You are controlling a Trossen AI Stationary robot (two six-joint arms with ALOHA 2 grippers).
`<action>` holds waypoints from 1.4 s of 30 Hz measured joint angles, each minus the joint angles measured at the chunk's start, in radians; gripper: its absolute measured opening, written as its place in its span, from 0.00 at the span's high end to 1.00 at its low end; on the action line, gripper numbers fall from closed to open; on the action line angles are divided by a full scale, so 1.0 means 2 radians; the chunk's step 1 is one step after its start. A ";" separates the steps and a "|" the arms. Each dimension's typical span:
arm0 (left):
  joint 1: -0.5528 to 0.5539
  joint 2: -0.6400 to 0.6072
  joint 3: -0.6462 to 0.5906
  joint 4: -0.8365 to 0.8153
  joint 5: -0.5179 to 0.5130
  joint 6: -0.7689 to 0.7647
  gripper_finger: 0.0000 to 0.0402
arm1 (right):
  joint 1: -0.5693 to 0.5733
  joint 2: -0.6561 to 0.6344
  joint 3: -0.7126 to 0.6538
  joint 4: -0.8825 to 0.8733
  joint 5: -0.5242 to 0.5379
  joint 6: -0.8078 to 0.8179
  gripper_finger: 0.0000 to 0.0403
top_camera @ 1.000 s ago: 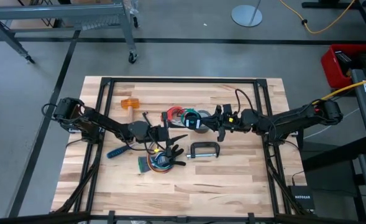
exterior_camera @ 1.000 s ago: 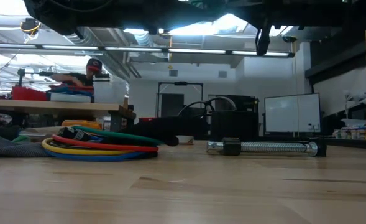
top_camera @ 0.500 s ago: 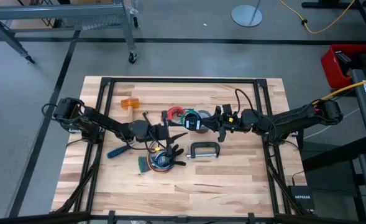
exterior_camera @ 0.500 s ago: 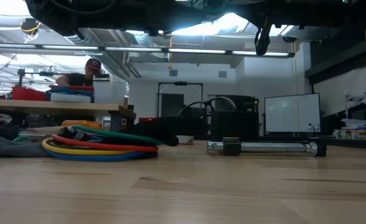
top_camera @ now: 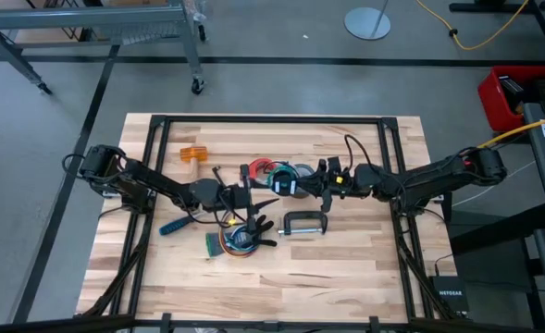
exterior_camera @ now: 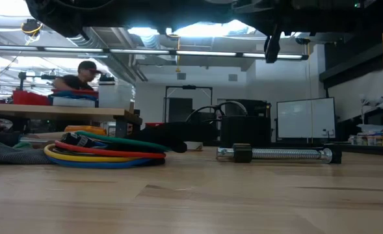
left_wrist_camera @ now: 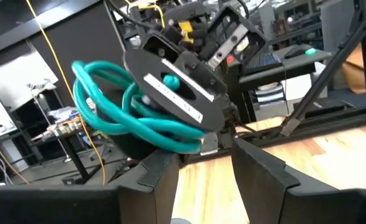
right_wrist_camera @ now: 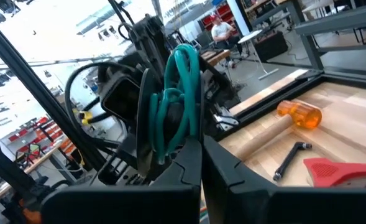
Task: Coil cords
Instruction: Uncoil the blue wire from the spool
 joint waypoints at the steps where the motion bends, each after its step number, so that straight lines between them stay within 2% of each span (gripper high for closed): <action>1: 0.000 0.000 0.000 -0.002 0.000 -0.003 0.65 | 0.000 0.000 0.000 0.004 0.000 0.000 1.00; 7: 0.000 0.000 0.000 0.009 0.002 -0.008 0.65 | 0.000 0.000 0.000 0.020 0.001 0.000 1.00; 13: 0.000 0.000 0.000 0.016 0.031 -0.012 0.65 | 0.000 0.008 0.000 0.025 0.000 0.000 1.00; 17: 0.000 0.000 0.007 0.015 0.035 -0.013 0.65 | 0.000 0.035 0.016 0.025 0.000 0.004 1.00; 25: -0.004 -0.001 0.010 0.006 0.048 -0.031 0.65 | -0.001 0.100 0.084 0.026 -0.040 -0.003 1.00; 42: -0.016 -0.001 0.011 -0.023 0.033 -0.022 0.65 | -0.001 0.092 0.088 0.028 -0.047 -0.029 1.00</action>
